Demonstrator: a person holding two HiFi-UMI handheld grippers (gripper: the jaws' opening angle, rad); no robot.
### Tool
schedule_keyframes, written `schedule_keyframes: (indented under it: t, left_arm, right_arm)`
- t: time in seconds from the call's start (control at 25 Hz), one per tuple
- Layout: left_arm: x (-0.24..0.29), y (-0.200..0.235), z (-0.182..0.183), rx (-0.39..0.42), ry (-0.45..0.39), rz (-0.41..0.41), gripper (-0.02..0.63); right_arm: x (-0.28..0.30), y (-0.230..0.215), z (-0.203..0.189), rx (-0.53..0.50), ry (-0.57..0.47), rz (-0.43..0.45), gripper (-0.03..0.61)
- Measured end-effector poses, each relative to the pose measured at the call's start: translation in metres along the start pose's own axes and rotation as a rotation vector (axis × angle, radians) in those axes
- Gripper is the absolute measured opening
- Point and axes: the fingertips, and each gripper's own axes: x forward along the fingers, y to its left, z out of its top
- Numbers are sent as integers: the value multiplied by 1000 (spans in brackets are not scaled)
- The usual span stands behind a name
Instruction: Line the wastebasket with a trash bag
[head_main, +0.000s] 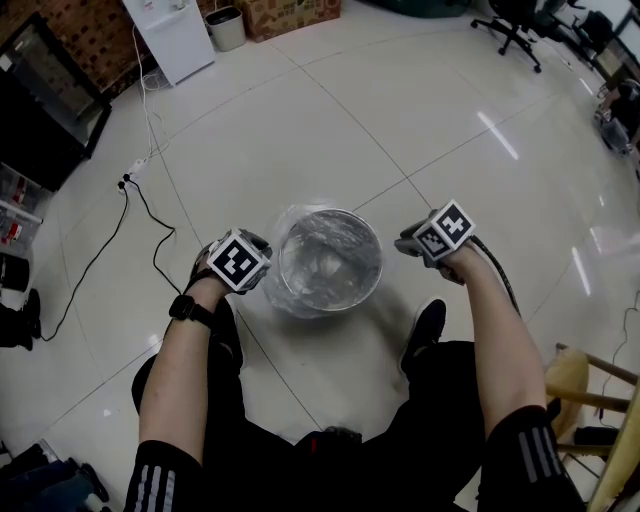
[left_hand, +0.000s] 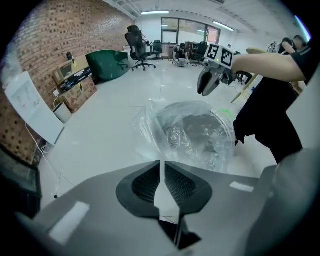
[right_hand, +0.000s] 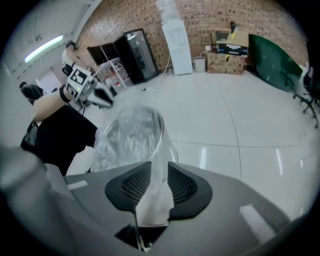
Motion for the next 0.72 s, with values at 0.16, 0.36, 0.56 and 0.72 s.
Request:
schedule_keyframes:
  t: [0.16,0.36,0.56,0.72]
  left_arm:
    - [0,11,5,42,10,55,-6]
    - [2,22,17,56,9,42,-6]
    - [14,13,33,98,2,-50,-6]
    - [20,6,43,110,-16,-109,-6]
  right_arm:
    - [-2,4,51,76,-195,9,123]
    - [19,8,74,68,-200,-8,155]
    - [30,5,83,52,-187,-35,164]
    - [42,8,79,44,-148,-4,172]
